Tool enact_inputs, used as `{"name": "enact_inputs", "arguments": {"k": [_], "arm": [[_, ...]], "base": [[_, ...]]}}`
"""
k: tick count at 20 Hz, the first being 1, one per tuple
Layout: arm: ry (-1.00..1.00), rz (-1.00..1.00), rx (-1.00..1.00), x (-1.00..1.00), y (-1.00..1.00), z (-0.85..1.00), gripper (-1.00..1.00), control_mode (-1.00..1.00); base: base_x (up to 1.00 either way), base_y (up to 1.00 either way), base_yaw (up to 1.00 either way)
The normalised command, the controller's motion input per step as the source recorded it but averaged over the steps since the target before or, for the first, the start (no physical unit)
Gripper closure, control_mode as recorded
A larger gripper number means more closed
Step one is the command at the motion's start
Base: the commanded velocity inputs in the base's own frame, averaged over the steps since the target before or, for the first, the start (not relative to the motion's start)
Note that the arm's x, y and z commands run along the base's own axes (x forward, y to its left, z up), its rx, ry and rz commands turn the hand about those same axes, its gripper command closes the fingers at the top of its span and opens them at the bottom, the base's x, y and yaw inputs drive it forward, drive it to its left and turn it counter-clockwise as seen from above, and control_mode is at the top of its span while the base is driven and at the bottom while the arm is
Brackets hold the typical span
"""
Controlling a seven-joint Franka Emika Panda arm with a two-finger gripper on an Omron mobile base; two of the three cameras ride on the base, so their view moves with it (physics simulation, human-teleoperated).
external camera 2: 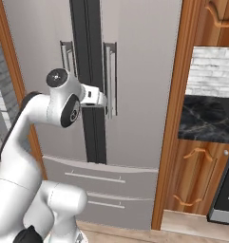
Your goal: Open the fridge, remove the apple, lime, and fish, and place them on any counter.
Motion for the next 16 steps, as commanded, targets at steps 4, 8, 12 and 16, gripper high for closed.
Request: {"name": "enact_inputs", "arguments": {"k": [4, 8, 12, 16], "arm": [[0.01, -0.02, 0.16, 0.64, -0.49, 0.21, -1.0, -1.0], [0.01, -0.04, 0.16, 0.73, -0.23, 0.01, -1.0, -1.0], [-0.05, -0.07, 0.01, 0.46, 0.0, 0.0, -1.0, -1.0], [-0.12, -0.06, 0.0, 0.4, 0.0, 0.0, -1.0, -1.0]], "base": [[0.0, 0.0, 0.0], [0.0, 0.0, 0.0], [0.0, 0.0, 0.0], [0.0, 0.0, 0.0]]}}
